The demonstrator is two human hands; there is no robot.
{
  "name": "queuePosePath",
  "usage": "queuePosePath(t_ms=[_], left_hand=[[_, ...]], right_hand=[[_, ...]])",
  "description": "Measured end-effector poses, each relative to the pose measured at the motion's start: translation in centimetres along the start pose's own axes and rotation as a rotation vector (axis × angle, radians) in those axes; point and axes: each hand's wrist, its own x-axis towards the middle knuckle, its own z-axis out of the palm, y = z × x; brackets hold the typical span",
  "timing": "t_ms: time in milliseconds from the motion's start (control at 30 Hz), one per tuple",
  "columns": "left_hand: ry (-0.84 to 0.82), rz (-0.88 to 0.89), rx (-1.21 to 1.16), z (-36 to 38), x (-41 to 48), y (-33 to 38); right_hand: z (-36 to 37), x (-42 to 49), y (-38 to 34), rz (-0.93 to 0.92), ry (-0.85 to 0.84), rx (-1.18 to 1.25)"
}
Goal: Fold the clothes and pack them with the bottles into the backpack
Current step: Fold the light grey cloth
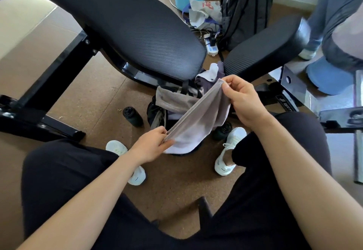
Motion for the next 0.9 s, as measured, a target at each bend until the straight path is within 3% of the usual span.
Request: queuePosePath(t_ms=[133, 500, 667, 767, 900], left_hand=[[0.186, 0.060, -0.045, 0.4, -0.2, -0.8], [0.569, 0.185, -0.261, -3.7, -2.6, -1.0], [0.699, 0.052, -0.488, -6.0, -4.2, -1.2], [0.756, -0.125, -0.516, -6.4, -4.2, -1.9], [0.802, -0.403, -0.470, -6.9, -4.0, -3.3]], right_hand=[[-0.6, 1.1, 1.0, 0.068, 0.241, -0.070], [-1.1, 2.2, 2.6, 0.158, 0.487, -0.230], [-0.8, 2.2, 2.9, 0.195, 0.452, -0.360], [-0.6, 2.0, 3.2, 0.229, 0.301, -0.386], [-0.2, 1.4, 3.2, 0.233, 0.045, -0.226]])
